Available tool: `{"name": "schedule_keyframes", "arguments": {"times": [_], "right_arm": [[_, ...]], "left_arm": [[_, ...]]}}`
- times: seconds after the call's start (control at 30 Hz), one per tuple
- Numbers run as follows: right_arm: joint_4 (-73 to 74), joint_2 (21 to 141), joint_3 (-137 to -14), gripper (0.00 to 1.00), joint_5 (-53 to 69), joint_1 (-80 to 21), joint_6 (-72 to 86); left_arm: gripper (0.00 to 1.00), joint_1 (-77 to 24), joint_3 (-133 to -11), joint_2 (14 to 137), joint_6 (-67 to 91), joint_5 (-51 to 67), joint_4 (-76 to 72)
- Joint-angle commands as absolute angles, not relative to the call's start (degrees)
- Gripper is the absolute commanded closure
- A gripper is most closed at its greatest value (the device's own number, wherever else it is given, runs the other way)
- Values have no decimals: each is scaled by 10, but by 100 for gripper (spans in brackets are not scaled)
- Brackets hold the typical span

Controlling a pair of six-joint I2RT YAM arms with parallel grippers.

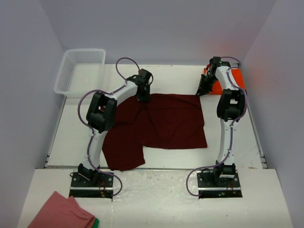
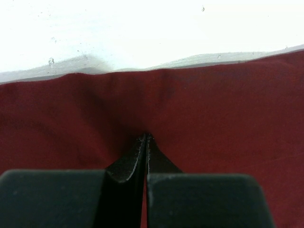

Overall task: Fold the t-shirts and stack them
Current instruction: Fold the flattened tshirt in 1/3 of the way

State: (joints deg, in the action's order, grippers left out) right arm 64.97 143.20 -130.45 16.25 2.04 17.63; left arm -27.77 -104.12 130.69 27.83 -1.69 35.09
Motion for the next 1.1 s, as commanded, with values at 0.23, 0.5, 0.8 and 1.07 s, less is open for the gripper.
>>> {"name": "schedule_keyframes", "arguments": {"times": [0.23, 0.5, 0.8, 1.07], "right_arm": [[657, 1433, -1333, 87, 190, 24, 166], [674, 1437, -1339, 74, 175, 24, 163], [715, 1455, -1362, 75, 187, 24, 150], [723, 1462, -1375, 94, 193, 25, 152]], "left_arm": [[100, -277, -1041, 1301, 261, -3, 399], [100, -277, -1037, 1296, 261, 12, 398], [100, -281, -1037, 1299, 261, 31, 392], [100, -281, -1034, 1293, 256, 33, 393]]}}
